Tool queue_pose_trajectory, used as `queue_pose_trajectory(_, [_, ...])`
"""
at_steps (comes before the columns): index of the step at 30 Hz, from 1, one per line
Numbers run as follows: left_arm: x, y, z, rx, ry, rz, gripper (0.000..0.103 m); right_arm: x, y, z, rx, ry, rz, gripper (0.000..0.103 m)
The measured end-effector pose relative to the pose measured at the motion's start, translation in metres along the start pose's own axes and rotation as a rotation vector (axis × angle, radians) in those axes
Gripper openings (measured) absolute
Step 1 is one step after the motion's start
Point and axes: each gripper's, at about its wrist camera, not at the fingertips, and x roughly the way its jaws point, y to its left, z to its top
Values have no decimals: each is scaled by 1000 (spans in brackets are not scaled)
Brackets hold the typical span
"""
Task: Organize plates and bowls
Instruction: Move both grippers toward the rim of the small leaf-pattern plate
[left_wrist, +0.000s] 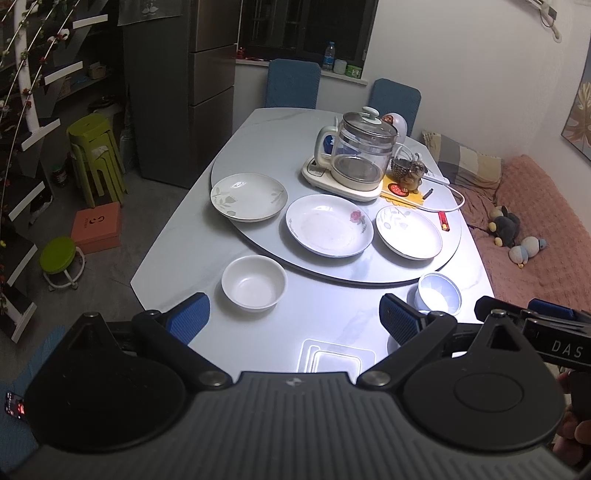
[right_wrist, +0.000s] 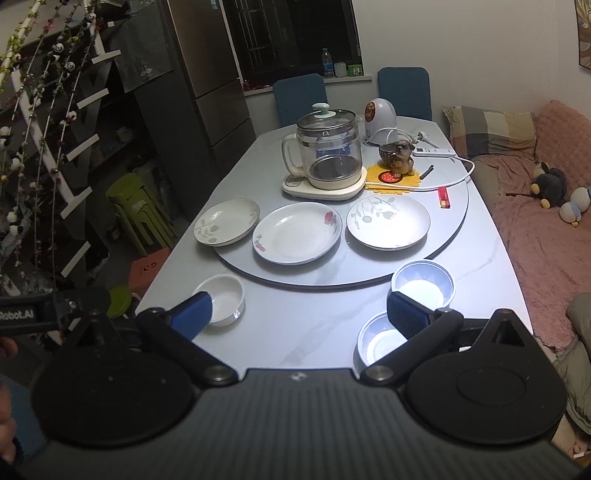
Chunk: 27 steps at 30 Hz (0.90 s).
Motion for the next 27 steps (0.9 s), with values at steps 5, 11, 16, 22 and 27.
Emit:
queue_pose_trajectory(5, [1, -5, -11, -44, 6, 36, 100, 6, -9, 2, -23, 9, 59, 102])
queue_pose_trajectory(11, [0, -4, -23, -105, 23, 86, 100, 13, -12, 4, -78, 41, 109, 100])
queue_pose_trajectory(16, [5, 0, -17, -102, 22, 103, 100, 23, -14, 10, -67, 48, 133, 98])
queue_pose_trajectory(22, [36, 21, 5, -115, 19, 85, 100, 46, -3, 23, -72, 54, 142, 92])
queue_pose_trajectory(27, [71, 45, 38, -108, 25, 67, 100, 74, 13, 42, -71, 49, 135, 91])
